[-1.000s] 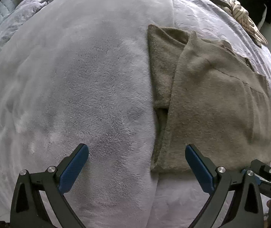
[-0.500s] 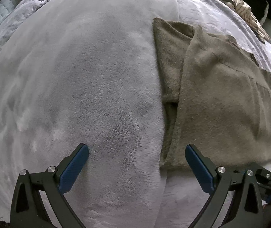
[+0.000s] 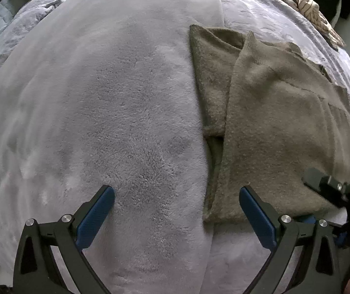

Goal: Fold small clothes

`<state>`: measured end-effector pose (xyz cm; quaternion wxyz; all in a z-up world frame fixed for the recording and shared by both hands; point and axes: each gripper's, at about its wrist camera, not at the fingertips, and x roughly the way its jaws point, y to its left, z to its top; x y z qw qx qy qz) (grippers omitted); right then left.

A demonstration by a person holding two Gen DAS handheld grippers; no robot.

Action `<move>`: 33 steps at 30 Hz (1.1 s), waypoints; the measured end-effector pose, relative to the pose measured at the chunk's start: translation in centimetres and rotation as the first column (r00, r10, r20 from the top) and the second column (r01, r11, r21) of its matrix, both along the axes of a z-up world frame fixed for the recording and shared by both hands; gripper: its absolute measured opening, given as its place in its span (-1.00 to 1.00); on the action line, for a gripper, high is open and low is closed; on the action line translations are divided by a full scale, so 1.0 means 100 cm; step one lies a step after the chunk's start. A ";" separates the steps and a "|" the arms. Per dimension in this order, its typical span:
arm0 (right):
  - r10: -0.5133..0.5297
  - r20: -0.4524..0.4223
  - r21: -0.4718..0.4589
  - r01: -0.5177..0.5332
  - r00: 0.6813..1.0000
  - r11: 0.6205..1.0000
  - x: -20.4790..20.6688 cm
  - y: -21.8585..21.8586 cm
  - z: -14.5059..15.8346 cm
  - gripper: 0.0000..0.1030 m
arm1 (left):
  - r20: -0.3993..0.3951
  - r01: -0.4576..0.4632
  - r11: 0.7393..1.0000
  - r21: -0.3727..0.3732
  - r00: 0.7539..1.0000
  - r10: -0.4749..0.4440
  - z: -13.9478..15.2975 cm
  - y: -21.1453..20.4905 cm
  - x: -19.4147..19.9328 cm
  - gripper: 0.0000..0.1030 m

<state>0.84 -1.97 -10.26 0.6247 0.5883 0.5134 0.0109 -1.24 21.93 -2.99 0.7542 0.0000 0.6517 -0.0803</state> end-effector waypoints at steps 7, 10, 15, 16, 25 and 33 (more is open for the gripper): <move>-0.102 0.044 0.139 0.095 0.994 0.986 0.008 -0.004 -0.010 -0.29 | -0.013 -0.055 0.982 -0.182 0.998 0.053 0.005 0.022 0.012 0.98; -0.094 0.037 0.150 0.088 0.995 0.985 0.010 -0.003 -0.014 -0.82 | -0.037 -0.081 0.961 -0.264 0.997 0.073 0.004 0.029 0.018 0.98; -0.088 0.145 0.187 0.060 0.985 0.981 0.013 -0.007 0.005 -0.82 | -0.120 -0.134 0.898 -0.419 0.989 0.091 -0.006 0.024 0.023 0.98; -0.086 0.173 0.194 0.051 0.981 0.980 0.015 -0.008 0.011 -0.82 | -0.140 -0.142 0.880 -0.453 0.986 0.087 -0.009 0.019 0.026 0.98; -0.032 0.230 0.179 -0.010 0.973 0.984 0.019 -0.011 0.030 -0.82 | -0.234 -0.158 0.708 -0.689 0.972 -0.011 -0.032 -0.029 0.081 0.98; 0.111 0.140 0.080 -0.123 0.984 0.989 0.003 0.001 0.016 -0.75 | -0.103 0.039 0.856 -0.516 0.989 -0.107 -0.021 -0.086 0.094 0.58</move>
